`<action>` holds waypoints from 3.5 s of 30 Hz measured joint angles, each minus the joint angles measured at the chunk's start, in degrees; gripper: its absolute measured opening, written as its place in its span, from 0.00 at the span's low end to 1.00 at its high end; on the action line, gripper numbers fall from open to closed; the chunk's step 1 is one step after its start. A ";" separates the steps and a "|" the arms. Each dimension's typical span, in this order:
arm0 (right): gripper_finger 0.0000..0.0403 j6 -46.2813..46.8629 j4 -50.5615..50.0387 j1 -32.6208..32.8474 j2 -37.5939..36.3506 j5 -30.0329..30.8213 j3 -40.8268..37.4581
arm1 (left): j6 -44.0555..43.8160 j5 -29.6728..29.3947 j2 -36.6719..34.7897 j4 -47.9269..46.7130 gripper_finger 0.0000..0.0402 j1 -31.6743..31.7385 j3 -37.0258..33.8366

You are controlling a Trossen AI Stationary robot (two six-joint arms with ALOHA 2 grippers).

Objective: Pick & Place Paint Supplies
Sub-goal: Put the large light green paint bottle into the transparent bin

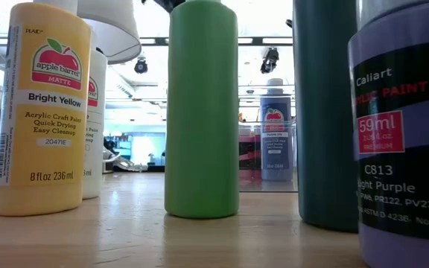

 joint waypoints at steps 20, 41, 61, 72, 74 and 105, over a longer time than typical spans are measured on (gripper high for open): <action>0.02 0.02 -0.01 0.00 0.00 -3.13 -0.16 | -0.39 -7.66 -2.55 -12.46 0.31 -26.61 -0.83; 0.02 0.00 0.34 0.00 0.00 -2.97 -2.36 | -8.37 -12.30 -2.44 -10.14 0.31 -36.92 -8.58; 0.02 -7.17 -2.86 2.44 -16.32 -34.25 -4.40 | -10.26 -12.30 -2.48 -7.05 0.31 -41.81 -11.97; 0.02 -7.08 -2.63 21.19 -40.98 -35.90 -10.61 | -9.06 -12.31 -2.55 -7.42 0.31 -41.96 -12.11; 0.02 -7.08 -2.82 25.68 -42.70 -33.20 -12.39 | -9.04 -12.39 -2.55 -8.02 0.31 -41.96 -12.11; 0.02 -6.45 -6.23 38.93 -44.17 -20.52 -15.28 | -7.46 -6.42 -2.55 -2.36 0.31 -42.76 -13.20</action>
